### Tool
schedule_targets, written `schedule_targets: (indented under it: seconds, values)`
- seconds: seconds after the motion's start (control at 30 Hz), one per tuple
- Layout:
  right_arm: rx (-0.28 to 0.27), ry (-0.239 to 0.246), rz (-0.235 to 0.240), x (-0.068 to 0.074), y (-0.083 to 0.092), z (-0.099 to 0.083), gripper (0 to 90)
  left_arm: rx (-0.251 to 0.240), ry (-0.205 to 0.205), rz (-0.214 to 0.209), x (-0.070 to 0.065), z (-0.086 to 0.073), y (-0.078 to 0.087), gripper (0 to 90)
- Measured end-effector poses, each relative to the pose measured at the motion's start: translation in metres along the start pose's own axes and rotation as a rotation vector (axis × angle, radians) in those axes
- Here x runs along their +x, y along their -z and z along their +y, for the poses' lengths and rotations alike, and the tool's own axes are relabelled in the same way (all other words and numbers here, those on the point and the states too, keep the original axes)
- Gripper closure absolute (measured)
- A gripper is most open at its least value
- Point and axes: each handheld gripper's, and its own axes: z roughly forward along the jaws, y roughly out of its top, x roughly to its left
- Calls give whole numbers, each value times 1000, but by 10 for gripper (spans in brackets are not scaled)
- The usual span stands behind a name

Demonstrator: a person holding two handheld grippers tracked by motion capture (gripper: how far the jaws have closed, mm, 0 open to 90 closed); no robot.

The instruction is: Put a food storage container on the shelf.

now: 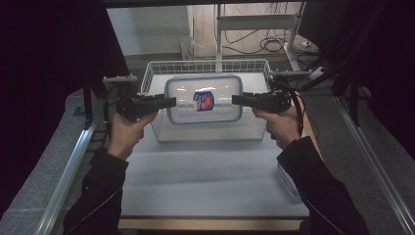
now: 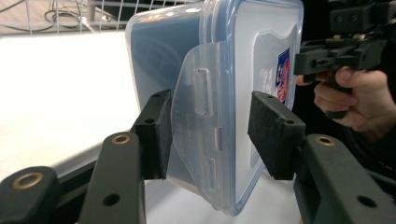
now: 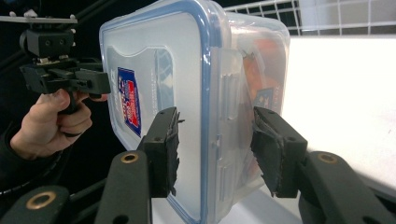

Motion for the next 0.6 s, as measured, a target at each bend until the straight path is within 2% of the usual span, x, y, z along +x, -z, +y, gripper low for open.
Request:
schedule_targets:
  seconds: [0.17, 0.6]
  values:
    - [-16, -23, 2, -8, -2, 8, 524, 6, 4, -2, 6, 11, -6, 513]
    - [-18, -55, -34, -21, -14, 31, 525, -6, 63, -11, 32, 32, -20, 505]
